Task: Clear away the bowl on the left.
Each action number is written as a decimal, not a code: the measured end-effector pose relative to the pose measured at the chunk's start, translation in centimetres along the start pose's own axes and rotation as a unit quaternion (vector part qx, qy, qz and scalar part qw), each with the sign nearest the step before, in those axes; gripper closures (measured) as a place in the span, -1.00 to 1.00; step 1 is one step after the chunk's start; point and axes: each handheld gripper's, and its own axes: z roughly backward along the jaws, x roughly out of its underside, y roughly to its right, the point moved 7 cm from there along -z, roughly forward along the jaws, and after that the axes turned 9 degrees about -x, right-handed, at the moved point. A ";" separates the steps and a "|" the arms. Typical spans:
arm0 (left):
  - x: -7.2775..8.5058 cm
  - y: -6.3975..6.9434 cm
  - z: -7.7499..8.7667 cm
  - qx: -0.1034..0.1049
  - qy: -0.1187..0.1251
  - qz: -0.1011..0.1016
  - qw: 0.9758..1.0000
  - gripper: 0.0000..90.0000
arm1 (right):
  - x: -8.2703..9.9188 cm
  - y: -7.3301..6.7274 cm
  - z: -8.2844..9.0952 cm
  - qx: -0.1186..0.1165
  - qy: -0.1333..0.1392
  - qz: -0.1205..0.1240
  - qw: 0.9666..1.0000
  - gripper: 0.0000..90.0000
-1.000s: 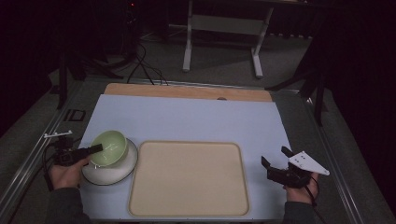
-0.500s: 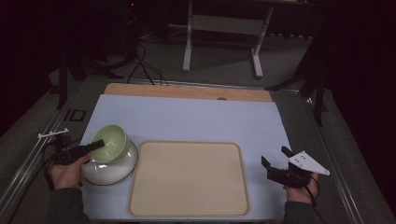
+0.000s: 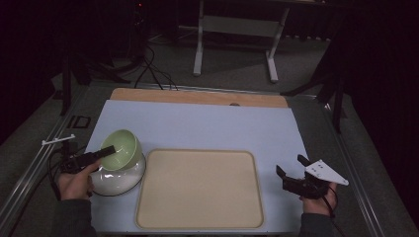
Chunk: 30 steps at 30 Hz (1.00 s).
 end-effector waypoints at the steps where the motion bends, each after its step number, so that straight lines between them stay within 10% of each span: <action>1: 0.0 0.2 0.0 0.003 0.000 -0.001 1.000 0.85 | 0.0 0.0 0.0 0.000 0.000 0.000 1.000 -0.69; 30: 0.8 4.1 -1.4 0.020 -0.009 -0.038 0.999 0.84 | 0.0 0.0 0.0 -0.001 0.000 0.001 1.000 -0.69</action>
